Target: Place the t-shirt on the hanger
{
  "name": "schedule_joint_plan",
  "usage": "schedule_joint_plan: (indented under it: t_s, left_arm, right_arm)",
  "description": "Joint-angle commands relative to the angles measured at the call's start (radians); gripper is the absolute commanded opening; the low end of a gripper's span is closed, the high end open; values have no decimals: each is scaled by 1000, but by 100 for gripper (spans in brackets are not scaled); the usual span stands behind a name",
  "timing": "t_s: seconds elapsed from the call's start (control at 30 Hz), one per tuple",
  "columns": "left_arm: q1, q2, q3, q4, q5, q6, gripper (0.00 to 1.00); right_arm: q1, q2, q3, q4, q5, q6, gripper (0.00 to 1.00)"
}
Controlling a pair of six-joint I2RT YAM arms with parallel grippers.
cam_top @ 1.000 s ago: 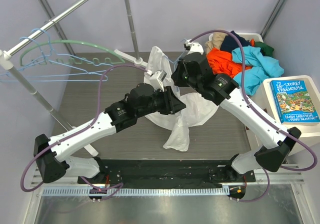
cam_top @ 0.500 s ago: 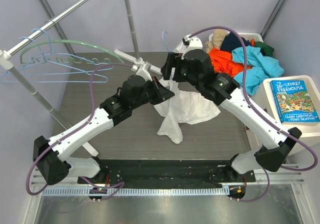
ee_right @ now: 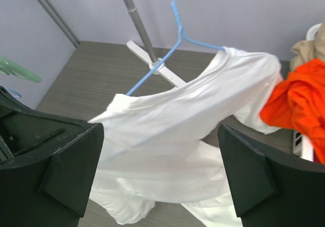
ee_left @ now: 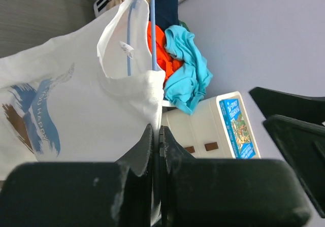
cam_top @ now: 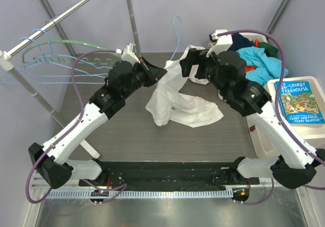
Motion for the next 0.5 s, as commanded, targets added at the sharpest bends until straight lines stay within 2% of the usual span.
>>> schedule_joint_plan:
  t_s: [0.0,0.03,0.07,0.23,0.47]
  left_arm:
    - [8,-62,22,69,-1,69,0]
    - [7,-76,11,67,5,86,0]
    - [0,-87,-16,66,5,92,0]
    - [-20,-122,-78,73,5,120,0]
    - [-44,-136,-106,79,4,130,0]
  right_arm:
    - [-66,-66,-29,47,-30,-86,97]
    - [-87,-71,-31,44,-65,-77,95]
    - [-109,-69,-31,40,-128,-33,88]
    - [-157,-13,-28,38,-260,148,77]
    - [-173,148,14,58,-363,398,85]
